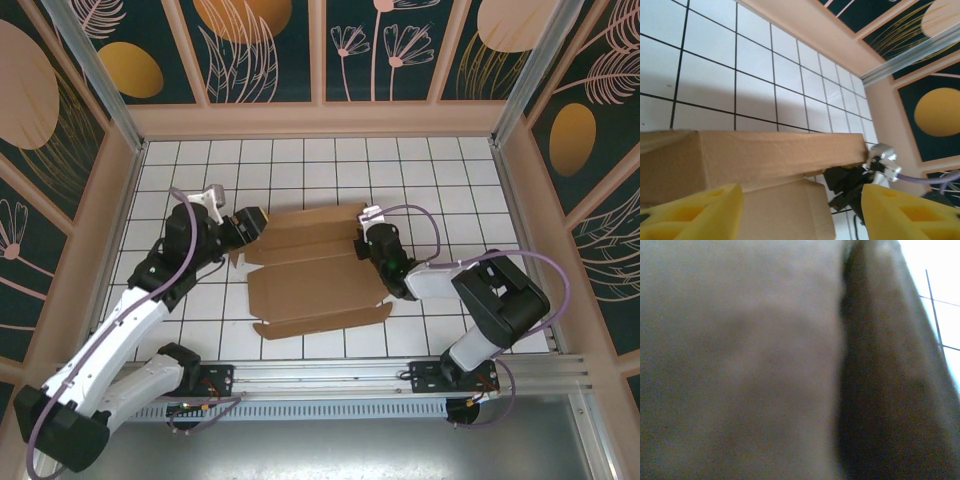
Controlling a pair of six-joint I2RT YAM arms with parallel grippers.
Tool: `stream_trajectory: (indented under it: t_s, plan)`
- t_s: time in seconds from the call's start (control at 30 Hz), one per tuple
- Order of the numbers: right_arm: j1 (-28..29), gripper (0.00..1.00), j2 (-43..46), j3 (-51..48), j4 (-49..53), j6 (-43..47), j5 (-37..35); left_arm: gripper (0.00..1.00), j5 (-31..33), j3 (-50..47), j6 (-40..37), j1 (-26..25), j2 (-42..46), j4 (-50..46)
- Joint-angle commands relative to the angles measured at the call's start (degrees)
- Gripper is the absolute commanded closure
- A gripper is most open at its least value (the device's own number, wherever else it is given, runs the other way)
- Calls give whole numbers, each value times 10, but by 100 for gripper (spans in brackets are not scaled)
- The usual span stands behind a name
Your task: Fold the paper box
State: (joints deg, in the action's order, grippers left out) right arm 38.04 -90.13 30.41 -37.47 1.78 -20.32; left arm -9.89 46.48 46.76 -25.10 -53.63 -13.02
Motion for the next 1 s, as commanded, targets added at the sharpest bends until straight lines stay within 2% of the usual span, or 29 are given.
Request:
stream_trajectory:
  t_s: [0.0, 0.17, 0.3, 0.43, 0.67, 0.97]
  plan:
    - [-1, 100, 13, -16, -20, -22, -6, 38, -4, 5, -23, 16, -46, -14]
    - [-1, 100, 12, -23, -26, -26, -1, 44, -13, -2, -17, 35, -93, 5]
    - [1, 100, 13, -26, -31, -31, 14, 44, -26, -37, 2, 38, -91, 56]
    - [-1, 100, 10, -26, -33, -33, 15, 50, -57, -72, 35, 38, -101, 126]
    - [0, 100, 12, -23, -31, -39, 18, 53, -57, -97, 44, 39, -108, 171]
    - [-2, 100, 32, -27, -15, -66, 15, 75, -78, -119, 70, 40, -128, 285]
